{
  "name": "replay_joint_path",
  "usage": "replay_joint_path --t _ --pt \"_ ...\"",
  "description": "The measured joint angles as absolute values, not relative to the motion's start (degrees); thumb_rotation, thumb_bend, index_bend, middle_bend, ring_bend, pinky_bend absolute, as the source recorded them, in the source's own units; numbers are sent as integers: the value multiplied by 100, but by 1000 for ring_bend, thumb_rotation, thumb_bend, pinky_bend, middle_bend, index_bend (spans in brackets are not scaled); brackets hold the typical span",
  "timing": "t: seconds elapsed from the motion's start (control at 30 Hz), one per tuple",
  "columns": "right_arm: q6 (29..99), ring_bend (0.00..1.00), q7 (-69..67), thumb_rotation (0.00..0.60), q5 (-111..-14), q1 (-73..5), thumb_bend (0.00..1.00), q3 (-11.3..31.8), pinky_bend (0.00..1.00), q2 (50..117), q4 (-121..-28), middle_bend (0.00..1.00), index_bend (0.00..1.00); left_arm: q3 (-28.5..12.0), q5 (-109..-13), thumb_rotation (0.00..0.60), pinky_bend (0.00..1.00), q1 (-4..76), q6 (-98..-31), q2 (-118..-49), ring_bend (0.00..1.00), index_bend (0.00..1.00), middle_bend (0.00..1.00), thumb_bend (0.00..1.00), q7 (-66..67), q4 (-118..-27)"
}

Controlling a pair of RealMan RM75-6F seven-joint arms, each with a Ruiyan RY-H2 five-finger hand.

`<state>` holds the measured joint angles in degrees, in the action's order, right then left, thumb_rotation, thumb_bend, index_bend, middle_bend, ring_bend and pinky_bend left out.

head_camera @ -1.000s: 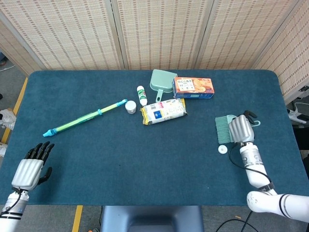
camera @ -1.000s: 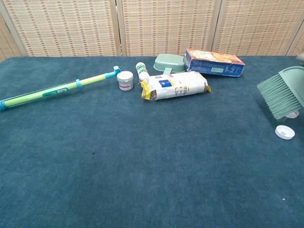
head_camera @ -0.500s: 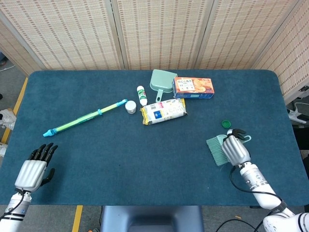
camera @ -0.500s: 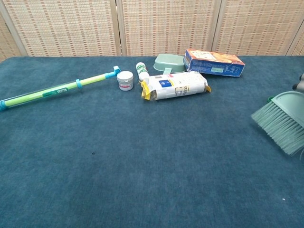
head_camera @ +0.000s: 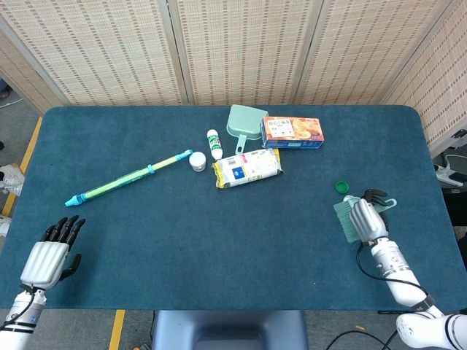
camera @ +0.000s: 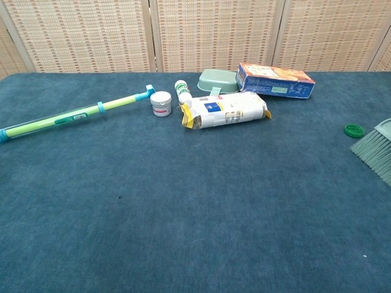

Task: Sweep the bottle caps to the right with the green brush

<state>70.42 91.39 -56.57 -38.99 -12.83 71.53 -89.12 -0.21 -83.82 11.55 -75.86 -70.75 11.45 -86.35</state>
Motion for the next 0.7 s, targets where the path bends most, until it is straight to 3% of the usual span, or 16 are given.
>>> replay_joint_path --t 0.33,0.7 --pt "7092 590 8202 600 -5834 -3736 424 -1083 479 6997 -8779 835 937 -23 -8376 600 162 1150 -7607 -7094 15 0 1 451 1197 -8655" --pt "7326 547 4280 600 -7053 -3198 424 -759 360 6821 -9442 836 936 -5 -8381 600 162 1161 -7566 -7123 16 0 1 451 1226 -8650"
